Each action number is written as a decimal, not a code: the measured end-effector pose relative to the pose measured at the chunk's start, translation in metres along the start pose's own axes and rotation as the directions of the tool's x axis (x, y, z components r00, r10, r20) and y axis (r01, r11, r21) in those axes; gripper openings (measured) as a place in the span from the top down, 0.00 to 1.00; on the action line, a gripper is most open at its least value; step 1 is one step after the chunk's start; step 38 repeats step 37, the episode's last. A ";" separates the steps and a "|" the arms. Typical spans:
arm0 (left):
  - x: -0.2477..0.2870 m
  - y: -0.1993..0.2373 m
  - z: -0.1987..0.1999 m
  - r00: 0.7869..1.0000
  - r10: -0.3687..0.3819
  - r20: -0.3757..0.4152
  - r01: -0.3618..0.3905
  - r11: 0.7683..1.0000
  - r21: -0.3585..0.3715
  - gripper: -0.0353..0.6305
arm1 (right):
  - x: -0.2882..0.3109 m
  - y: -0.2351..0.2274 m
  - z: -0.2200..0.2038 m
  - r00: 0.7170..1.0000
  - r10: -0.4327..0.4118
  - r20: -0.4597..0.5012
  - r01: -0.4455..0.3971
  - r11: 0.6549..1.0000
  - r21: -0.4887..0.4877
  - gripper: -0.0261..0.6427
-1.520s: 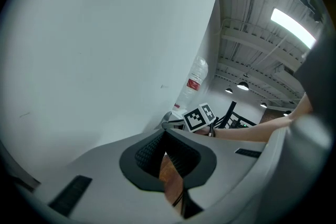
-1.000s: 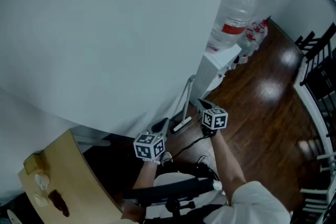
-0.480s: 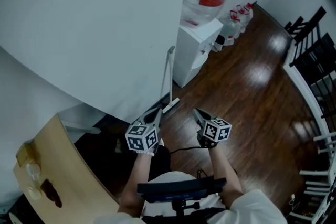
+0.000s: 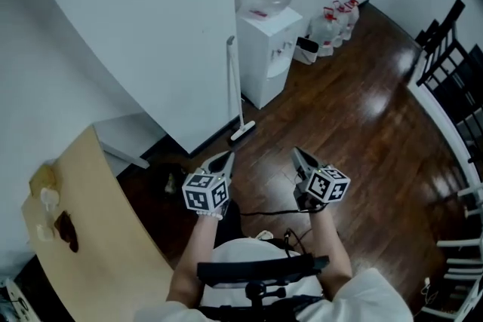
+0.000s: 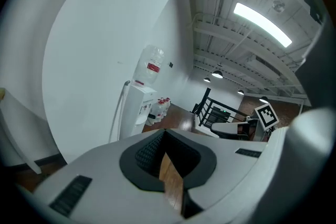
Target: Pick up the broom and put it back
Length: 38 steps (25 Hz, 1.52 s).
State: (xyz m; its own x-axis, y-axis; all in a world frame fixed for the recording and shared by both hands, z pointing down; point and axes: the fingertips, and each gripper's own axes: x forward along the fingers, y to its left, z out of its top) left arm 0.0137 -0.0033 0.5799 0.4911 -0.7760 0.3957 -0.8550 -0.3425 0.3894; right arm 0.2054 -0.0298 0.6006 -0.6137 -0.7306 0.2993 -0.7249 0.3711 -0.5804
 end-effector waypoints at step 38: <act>-0.080 -0.016 0.021 0.992 -0.129 0.001 0.128 0.987 0.102 0.96 | -0.013 0.139 -0.009 0.996 -0.089 0.006 0.088 0.968 -0.234 0.94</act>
